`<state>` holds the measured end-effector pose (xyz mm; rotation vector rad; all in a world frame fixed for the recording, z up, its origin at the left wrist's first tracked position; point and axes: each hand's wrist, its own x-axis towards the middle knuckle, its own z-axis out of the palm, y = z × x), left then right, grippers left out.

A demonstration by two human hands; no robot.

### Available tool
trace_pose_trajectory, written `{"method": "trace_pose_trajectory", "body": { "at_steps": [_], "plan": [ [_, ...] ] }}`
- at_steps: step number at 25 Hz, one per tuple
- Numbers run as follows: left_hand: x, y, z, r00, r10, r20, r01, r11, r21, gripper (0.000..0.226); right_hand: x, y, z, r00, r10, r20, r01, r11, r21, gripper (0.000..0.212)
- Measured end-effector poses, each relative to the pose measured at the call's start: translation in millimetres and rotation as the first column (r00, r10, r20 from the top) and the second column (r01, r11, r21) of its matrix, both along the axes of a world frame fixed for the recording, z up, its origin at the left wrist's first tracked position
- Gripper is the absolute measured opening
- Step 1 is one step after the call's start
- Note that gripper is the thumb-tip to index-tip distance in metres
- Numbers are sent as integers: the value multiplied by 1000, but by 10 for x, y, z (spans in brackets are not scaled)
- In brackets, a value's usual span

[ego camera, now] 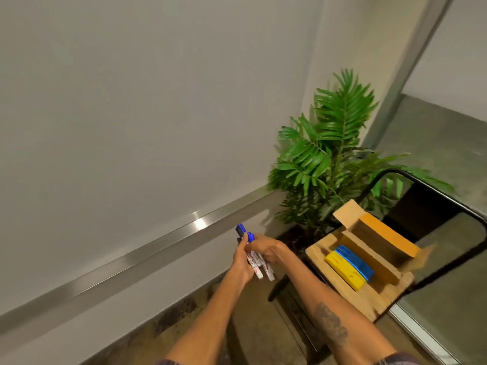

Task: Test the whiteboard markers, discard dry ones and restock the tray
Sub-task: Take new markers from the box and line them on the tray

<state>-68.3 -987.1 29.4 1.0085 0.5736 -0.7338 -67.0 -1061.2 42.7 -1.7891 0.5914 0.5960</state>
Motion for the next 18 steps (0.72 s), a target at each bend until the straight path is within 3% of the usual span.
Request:
{"method": "trace_pose_trajectory", "body": {
  "at_steps": [5,13,18],
  "plan": [
    [165,1149,-177,974,215,-75,-217,976,-17,37,312,1052,-26,973,229,38,-221,965,-138,19],
    [93,2993,-126,871,481,-97,-490,864,-117,30,365,2903,85,904,424,45,-425,905,-6,5],
    [-42,4148,-154,804,590,-79,-595,794,-126,28,320,3991,13,886,451,102,-459,885,75,26]
  ]
}}
